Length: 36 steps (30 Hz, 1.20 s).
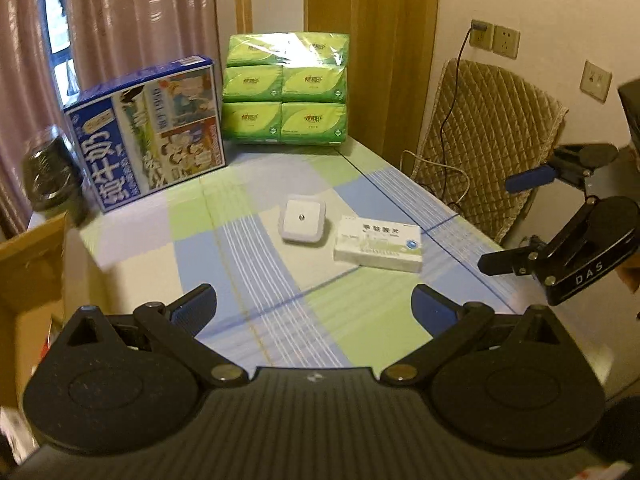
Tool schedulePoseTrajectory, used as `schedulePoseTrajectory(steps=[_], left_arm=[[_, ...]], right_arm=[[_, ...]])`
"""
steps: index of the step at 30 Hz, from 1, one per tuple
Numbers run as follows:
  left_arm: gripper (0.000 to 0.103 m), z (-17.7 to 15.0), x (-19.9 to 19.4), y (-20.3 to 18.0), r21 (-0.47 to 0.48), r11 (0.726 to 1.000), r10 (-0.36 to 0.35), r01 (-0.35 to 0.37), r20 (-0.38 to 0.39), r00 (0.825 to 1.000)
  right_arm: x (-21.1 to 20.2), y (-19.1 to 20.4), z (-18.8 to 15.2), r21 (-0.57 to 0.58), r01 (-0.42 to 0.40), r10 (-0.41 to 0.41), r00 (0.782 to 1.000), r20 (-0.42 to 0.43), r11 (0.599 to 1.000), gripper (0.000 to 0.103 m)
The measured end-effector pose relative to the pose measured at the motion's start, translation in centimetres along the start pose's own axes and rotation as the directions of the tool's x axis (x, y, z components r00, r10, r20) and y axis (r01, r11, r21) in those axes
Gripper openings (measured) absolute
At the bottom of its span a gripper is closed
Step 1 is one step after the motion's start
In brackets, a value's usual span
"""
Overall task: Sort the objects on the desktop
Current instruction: 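Move both tools back over the table toward the night light and medicine box, then grasp the white night light with the left gripper while the right grasps the medicine box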
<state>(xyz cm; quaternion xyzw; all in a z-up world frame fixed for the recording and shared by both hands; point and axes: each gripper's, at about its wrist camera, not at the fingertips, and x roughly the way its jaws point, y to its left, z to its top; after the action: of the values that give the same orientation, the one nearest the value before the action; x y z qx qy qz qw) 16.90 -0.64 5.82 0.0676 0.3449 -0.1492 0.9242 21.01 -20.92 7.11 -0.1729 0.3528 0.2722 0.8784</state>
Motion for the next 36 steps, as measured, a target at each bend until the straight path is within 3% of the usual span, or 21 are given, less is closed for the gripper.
schedulePoseTrajectory(steps=[9,19,28,31,34,36], left_arm=[[0.102,1.7,8.7,1.7,0.092,0.996,0.012,0.001,-0.132,0.991],[0.102,2.9,15.6,3.7,0.124,0.992,0.015,0.007,-0.175,0.984],[0.102,3.2,19.7,3.5,0.16,0.987,0.0,0.031,-0.191,0.982],[0.102,3.4,20.8,3.6,0.152,0.988,-0.007,0.036,-0.189,0.982],[0.102,3.6,21.5,3.7,0.148,0.988,-0.014,0.041,-0.177,0.984],[0.102,3.7,21.9,3.7,0.138,0.989,-0.021,0.045,-0.172,0.985]], right_arm=[[8.2,-3.9,-0.1,-0.113,-0.064,0.051,0.992,-0.115,0.992,0.101],[14.7,-5.5,0.3,-0.224,-0.135,0.092,0.977,-0.195,0.965,0.099],[18.1,-5.6,1.1,-0.247,-0.169,0.105,0.962,-0.253,0.954,0.09],[18.9,-5.8,1.2,-0.239,-0.183,0.118,0.958,-0.261,0.954,0.084],[19.4,-5.6,1.1,-0.258,-0.19,0.118,0.955,-0.27,0.947,0.071],[19.4,-5.6,1.0,-0.262,-0.186,0.115,0.957,-0.266,0.947,0.069]])
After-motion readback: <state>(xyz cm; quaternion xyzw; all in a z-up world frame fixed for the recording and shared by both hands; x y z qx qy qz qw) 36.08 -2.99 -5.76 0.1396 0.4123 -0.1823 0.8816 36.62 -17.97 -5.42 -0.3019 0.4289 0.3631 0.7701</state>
